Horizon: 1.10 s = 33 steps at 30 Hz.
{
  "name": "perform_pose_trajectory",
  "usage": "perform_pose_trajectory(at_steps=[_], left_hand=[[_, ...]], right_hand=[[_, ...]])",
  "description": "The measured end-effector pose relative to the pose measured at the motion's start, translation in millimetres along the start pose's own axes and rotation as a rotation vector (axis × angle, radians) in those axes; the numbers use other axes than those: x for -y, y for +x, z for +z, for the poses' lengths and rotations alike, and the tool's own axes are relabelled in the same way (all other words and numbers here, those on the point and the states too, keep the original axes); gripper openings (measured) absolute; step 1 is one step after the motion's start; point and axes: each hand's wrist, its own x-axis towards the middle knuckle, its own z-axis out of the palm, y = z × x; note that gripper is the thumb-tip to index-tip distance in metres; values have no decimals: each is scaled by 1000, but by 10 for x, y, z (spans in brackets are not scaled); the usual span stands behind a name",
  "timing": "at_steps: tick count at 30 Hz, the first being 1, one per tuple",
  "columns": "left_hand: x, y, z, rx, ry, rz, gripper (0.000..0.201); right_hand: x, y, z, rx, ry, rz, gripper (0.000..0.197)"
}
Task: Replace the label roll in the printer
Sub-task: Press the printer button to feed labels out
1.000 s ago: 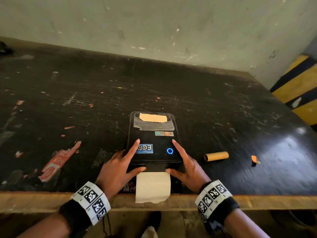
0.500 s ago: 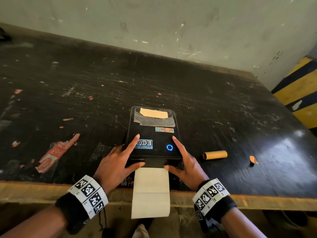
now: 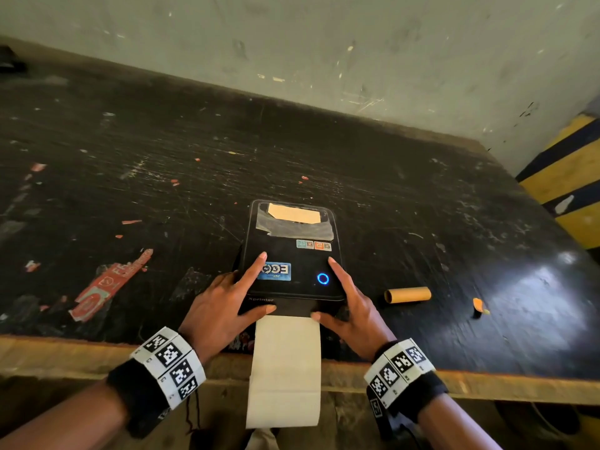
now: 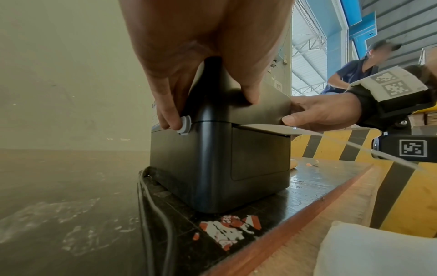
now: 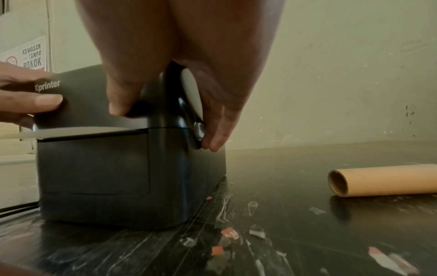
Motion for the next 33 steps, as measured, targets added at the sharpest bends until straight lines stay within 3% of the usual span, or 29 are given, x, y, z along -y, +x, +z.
perform_pose_trajectory(at_steps=[33], left_hand=[[44, -2, 41, -41, -55, 65, 92]], right_hand=[[-24, -5, 32, -24, 16, -20, 99]])
